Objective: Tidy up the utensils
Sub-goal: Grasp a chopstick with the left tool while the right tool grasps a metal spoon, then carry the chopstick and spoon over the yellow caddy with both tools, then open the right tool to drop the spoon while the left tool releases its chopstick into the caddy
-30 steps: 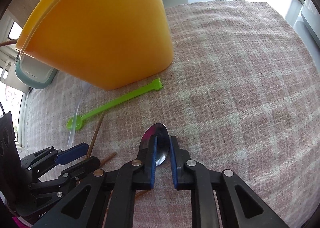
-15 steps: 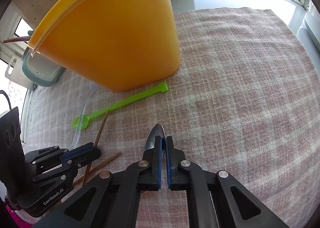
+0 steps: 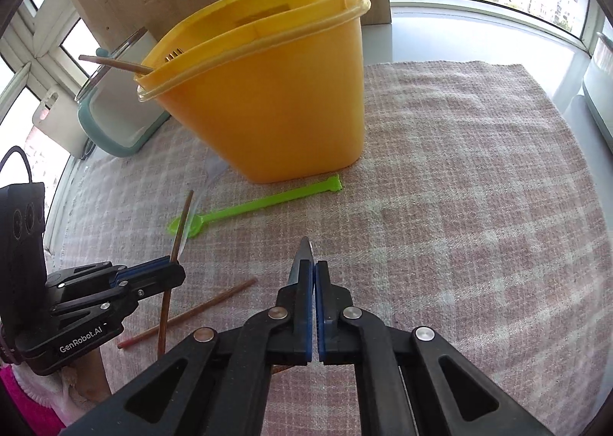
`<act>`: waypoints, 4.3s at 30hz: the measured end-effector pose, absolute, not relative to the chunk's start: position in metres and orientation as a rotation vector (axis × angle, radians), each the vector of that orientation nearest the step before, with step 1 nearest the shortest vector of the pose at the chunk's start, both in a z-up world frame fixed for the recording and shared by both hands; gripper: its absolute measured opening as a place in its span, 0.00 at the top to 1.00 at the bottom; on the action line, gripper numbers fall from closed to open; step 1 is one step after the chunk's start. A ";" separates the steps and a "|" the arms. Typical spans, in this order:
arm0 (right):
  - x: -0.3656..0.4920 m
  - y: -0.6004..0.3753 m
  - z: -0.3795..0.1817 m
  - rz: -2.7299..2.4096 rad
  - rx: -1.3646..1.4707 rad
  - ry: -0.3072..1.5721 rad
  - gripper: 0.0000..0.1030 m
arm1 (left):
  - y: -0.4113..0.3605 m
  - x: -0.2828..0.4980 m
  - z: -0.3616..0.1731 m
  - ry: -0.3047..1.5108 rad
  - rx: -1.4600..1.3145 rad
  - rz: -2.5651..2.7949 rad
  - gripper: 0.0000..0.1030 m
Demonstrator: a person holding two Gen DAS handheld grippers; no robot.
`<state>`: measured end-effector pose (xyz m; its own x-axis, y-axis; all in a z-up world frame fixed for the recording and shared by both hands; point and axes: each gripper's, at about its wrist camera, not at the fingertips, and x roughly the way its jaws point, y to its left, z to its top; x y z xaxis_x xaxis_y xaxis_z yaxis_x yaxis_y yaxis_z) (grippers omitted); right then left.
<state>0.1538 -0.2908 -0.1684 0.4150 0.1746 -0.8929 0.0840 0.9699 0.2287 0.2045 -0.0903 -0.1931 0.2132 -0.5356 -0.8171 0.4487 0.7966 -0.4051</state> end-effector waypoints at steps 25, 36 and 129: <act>0.117 -0.279 -0.097 0.022 0.036 0.950 1.00 | -0.087 0.177 -0.120 0.962 -0.138 -0.707 0.97; 0.112 -0.294 -0.041 0.006 0.015 0.823 1.00 | -0.094 0.182 -0.067 0.843 -0.168 -0.726 0.97; 0.234 -0.344 -0.021 0.009 -0.005 0.687 0.66 | -0.138 0.261 -0.038 0.637 -0.123 -0.506 0.97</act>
